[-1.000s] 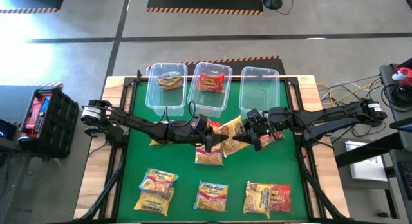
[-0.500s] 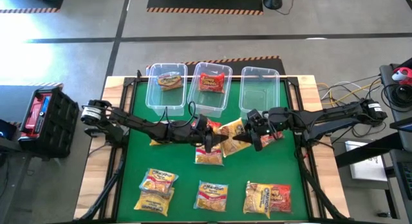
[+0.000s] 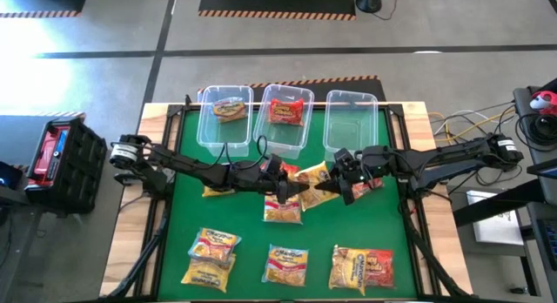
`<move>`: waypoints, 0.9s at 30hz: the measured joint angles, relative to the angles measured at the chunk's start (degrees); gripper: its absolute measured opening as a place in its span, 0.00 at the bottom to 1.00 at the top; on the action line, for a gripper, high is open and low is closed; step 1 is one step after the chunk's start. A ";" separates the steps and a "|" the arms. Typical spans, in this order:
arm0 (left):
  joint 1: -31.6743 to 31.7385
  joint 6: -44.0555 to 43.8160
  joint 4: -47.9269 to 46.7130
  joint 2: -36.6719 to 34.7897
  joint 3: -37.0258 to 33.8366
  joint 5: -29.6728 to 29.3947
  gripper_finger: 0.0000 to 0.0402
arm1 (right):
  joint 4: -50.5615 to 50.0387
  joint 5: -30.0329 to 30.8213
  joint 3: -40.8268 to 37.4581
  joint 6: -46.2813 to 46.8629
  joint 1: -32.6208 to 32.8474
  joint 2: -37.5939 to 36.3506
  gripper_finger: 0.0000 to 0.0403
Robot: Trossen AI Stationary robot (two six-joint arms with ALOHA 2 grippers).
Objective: Sort Maruchan noodles
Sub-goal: Put the top right yellow noodle pack into the top right transparent bin
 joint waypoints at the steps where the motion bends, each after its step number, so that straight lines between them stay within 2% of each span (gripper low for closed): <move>1: 0.35 -0.01 -0.17 -0.09 0.00 0.43 0.57 | -0.41 0.04 0.00 0.00 -0.01 0.00 0.31; 13: 4.92 3.40 -3.60 -2.99 0.00 3.16 0.58 | -5.01 1.27 0.06 0.04 -1.38 -0.18 0.31; 21: 9.00 8.65 -11.54 -8.37 -0.09 3.32 0.58 | -23.35 2.84 7.78 -4.35 -5.18 -0.68 0.31; 27: 10.93 12.83 -13.79 -12.12 -0.37 3.30 0.58 | -40.60 7.83 17.50 -10.57 -9.45 -0.58 0.31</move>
